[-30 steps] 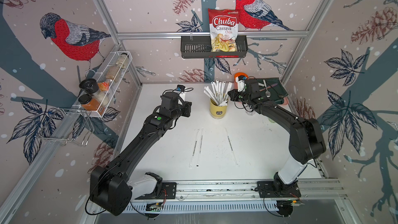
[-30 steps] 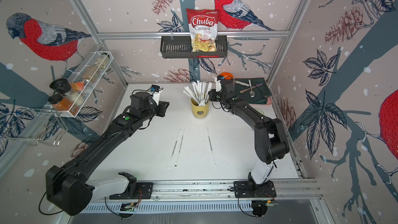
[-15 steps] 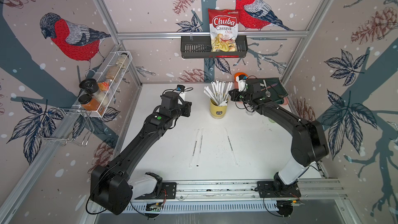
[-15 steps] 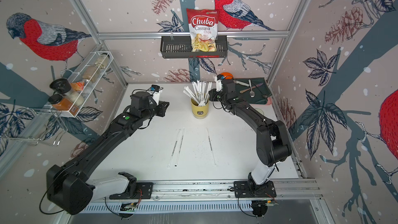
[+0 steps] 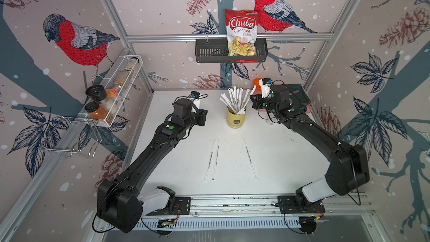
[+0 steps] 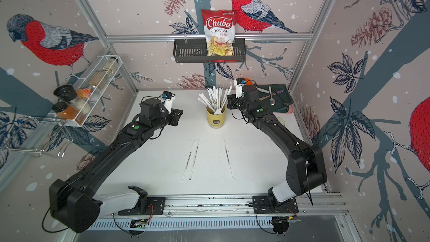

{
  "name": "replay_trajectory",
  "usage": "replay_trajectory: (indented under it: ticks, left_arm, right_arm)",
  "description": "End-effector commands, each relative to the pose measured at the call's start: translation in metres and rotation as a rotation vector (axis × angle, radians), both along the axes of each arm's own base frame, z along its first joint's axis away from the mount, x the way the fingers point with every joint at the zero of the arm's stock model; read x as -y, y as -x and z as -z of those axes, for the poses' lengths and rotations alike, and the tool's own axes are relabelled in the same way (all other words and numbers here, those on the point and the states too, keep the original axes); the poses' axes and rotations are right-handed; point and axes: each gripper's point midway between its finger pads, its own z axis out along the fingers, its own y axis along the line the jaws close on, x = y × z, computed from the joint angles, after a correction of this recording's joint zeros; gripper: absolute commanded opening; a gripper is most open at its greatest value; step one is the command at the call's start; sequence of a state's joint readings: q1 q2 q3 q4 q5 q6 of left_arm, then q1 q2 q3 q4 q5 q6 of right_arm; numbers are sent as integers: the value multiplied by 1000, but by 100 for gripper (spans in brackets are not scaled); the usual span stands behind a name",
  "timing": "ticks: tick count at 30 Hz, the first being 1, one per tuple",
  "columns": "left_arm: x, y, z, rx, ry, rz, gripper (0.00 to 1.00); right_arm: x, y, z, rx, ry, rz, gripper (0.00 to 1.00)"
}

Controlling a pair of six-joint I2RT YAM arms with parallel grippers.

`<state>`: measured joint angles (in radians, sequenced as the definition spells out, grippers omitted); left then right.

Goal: Take the straws out of the storage container
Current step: Pick up the straw from the container, then place the straw at the center of the board.

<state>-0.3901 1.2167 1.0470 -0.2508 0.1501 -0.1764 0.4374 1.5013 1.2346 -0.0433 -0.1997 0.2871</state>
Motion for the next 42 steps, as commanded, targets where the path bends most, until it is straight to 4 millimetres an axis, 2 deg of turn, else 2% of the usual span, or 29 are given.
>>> replay_trajectory:
  ticks: [1,5,11,14,15,17,19,21,28,36,42]
  left_arm:
    - [2,-2,-15,55,22,8,23]
    - [2,0,-18,62,32,10,23]
    - [1,3,-24,75,40,13,23]
    - [1,5,-27,81,47,17,23]
    - [1,6,-29,87,51,19,23]
    - [2,8,-31,90,56,26,23]
    - [4,9,-33,90,65,34,23]
    - [6,11,-33,88,74,48,23]
    - [10,13,-30,64,88,71,23]
    - [16,17,-33,51,118,99,24]
    - [17,21,-35,51,129,109,24]
  right_arm:
    - [12,6,-14,34,22,42,0]
    - [18,18,-41,81,4,54,0]
    - [37,40,-78,106,44,106,0]
    - [53,57,-96,90,83,149,0]
    - [61,69,-111,101,80,158,0]
    - [71,83,-119,65,108,173,0]
    - [78,96,-118,3,140,175,0]
    - [79,109,-110,-81,157,148,0]
    - [61,153,-51,-380,174,-16,0]
    - [31,178,41,-697,277,-175,0]
    - [22,195,105,-869,374,-210,0]
